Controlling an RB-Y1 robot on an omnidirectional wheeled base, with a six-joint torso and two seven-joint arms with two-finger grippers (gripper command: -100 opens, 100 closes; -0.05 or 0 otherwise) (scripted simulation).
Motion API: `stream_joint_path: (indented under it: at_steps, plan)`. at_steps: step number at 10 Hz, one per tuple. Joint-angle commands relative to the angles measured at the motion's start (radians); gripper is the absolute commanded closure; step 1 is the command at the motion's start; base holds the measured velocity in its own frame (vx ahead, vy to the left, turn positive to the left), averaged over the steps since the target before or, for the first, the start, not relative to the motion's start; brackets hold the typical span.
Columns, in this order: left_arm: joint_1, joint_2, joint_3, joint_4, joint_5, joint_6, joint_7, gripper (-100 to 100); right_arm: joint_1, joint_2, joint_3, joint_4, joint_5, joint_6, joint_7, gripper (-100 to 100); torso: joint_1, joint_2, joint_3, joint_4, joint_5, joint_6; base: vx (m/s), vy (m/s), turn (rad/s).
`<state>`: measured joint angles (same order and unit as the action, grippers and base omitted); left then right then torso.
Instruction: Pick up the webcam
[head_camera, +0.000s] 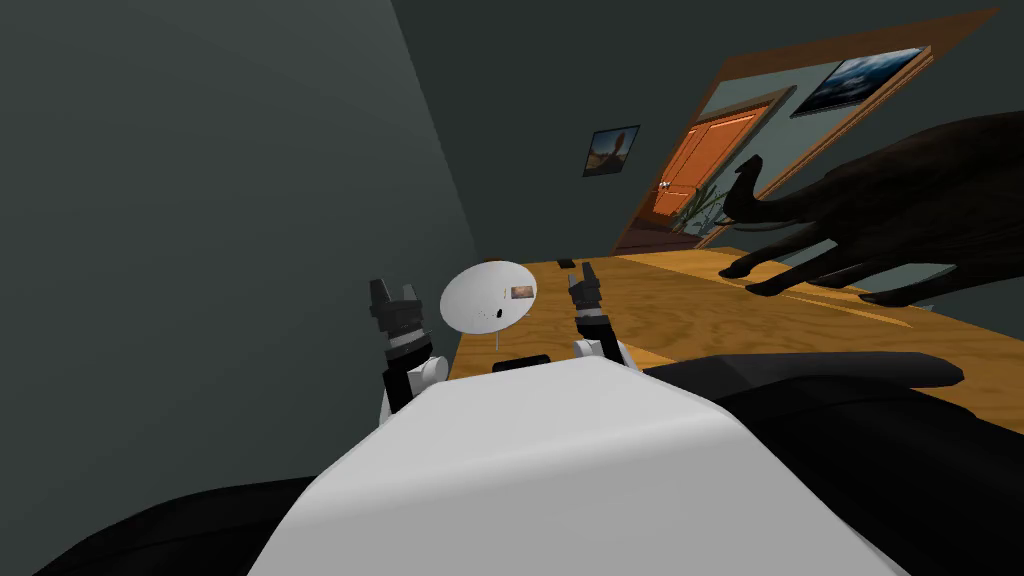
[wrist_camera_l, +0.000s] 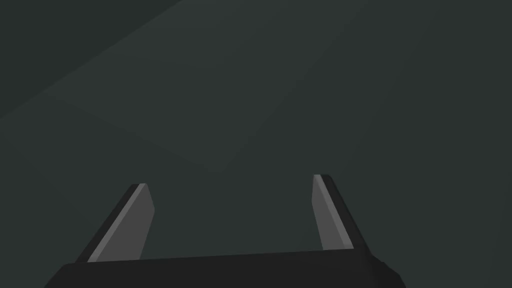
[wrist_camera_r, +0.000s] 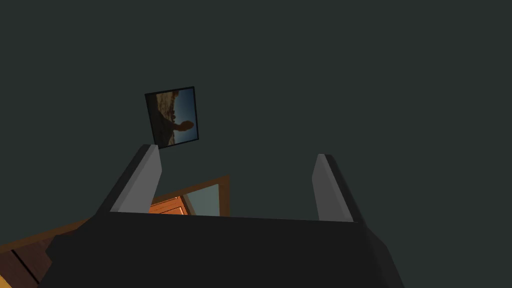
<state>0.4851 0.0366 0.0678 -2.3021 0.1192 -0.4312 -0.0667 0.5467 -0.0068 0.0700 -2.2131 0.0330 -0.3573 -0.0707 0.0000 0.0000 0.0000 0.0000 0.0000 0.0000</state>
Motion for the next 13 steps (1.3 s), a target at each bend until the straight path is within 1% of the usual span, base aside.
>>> stream_joint_path:
  at_steps: [1,4,8,9,10,11,12,13]
  plan:
    - [-0.011,0.030,0.018,0.036,0.016,0.011,0.006,-100,0.000,0.000,0.000,0.000,0.000,0.000,0.000,0,0.000,0.000,0.000,0.000,0.000,0.000,-0.003,-0.106,0.025]
    - [-0.036,0.074,0.059,0.119,0.052,0.037,0.019,-100,0.000,0.000,0.000,0.000,0.000,0.000,0.000,0,-0.016,0.001,0.000,0.000,-0.004,0.000,-0.016,-0.248,0.044]
    - [-0.080,0.135,0.135,0.271,0.120,0.092,0.044,-100,0.000,0.001,0.000,0.000,0.000,0.000,0.000,0,-0.020,-0.003,-0.002,-0.001,-0.004,0.000,0.026,-0.281,0.045]
    - [-0.080,0.135,0.135,0.280,0.120,0.092,0.044,-100,0.000,0.001,0.000,0.000,0.000,0.000,0.000,0,-0.019,-0.001,-0.001,0.000,-0.004,0.000,-0.021,-0.240,0.011]
    - [-0.092,0.151,0.156,0.326,0.138,0.108,0.051,-100,0.000,0.000,0.000,0.000,0.000,0.000,0.000,0,-0.016,0.000,0.000,0.000,-0.004,0.000,0.004,-0.205,0.018]
    - [-0.092,0.151,0.156,0.326,0.138,0.108,0.051,-100,0.000,0.000,0.000,0.000,0.000,0.000,0.000,0,-0.014,-0.001,0.000,0.000,-0.003,0.000,0.004,-0.161,0.018]
    - [-0.104,0.166,0.177,0.363,0.157,0.125,0.058,-100,0.000,0.000,0.000,0.000,0.000,0.000,0.000,0,-0.011,-0.001,0.000,0.000,-0.003,0.000,-0.004,-0.235,0.008]
    - [-0.104,0.166,0.177,0.373,0.157,0.125,0.058,-100,0.000,0.000,0.000,0.000,0.000,0.000,0.000,0,-0.015,-0.001,0.000,0.000,-0.003,0.000,0.011,-0.194,0.029]
